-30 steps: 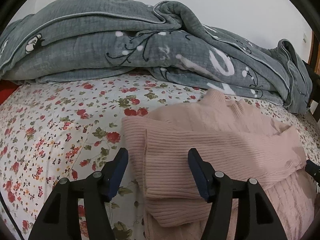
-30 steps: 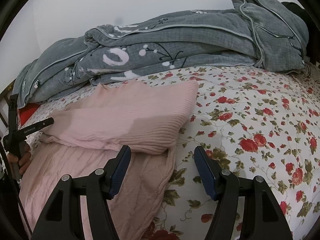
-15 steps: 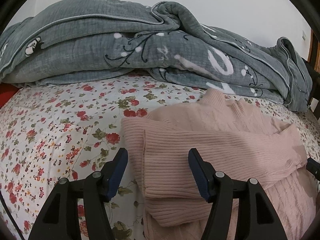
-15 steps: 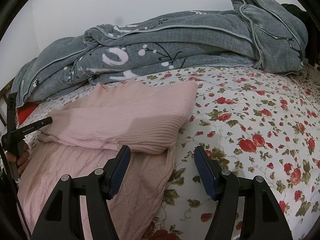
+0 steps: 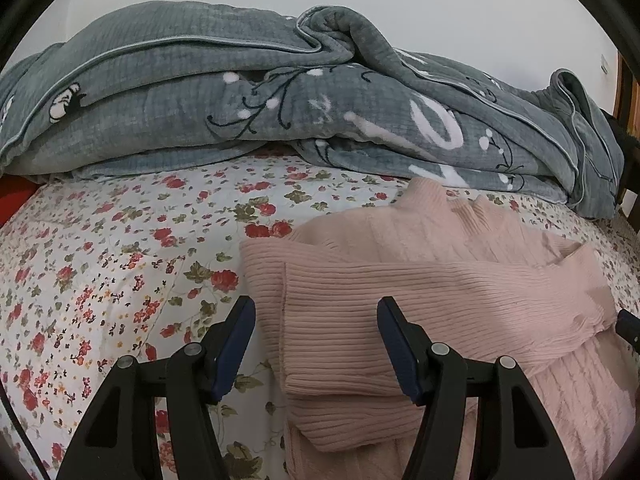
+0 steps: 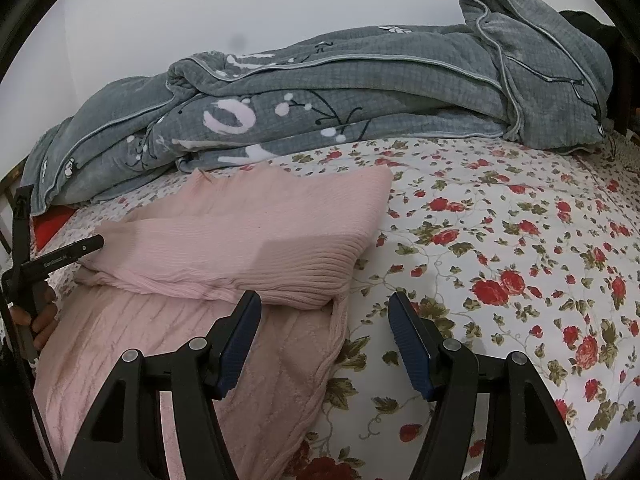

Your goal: Fold small clothes

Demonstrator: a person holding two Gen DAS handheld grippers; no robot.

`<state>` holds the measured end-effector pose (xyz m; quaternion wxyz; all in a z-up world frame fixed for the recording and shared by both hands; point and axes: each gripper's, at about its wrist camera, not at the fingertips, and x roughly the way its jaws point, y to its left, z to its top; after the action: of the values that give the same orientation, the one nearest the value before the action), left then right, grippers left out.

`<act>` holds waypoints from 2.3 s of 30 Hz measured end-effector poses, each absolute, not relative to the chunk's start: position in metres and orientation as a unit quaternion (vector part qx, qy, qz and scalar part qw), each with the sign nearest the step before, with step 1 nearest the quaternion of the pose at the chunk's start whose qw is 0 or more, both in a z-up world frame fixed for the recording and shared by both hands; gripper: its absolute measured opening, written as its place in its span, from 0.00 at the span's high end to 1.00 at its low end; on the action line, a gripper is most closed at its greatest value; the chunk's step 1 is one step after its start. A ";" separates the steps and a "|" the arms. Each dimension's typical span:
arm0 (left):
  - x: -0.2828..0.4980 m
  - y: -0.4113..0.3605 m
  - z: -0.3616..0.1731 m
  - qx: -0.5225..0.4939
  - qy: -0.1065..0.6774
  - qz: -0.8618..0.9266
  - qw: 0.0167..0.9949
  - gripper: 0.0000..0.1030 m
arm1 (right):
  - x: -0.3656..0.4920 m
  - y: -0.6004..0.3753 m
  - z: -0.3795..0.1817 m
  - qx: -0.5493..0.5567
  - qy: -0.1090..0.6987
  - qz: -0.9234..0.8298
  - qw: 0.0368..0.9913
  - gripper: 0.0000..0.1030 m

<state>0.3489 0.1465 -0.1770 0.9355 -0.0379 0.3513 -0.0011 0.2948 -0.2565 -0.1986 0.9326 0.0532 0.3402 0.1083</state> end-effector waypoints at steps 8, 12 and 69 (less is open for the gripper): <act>0.347 0.145 -0.175 -0.032 0.347 0.000 0.937 0.40 | 0.293 -0.257 -0.197 0.054 0.334 0.110 0.935 0.37; 0.344 0.145 -0.173 -0.032 0.338 0.002 0.941 0.40 | 0.291 -0.260 -0.196 0.060 0.328 0.114 0.936 0.37; 0.068 0.086 -0.208 0.000 0.386 -0.020 0.922 0.40 | 0.046 -0.204 -0.233 -0.009 0.368 0.157 0.916 0.37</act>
<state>0.0684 0.0858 -0.2084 0.9224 0.0002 0.3858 -0.0203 0.0456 -0.2045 -0.2333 0.9164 -0.0085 0.3680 0.1573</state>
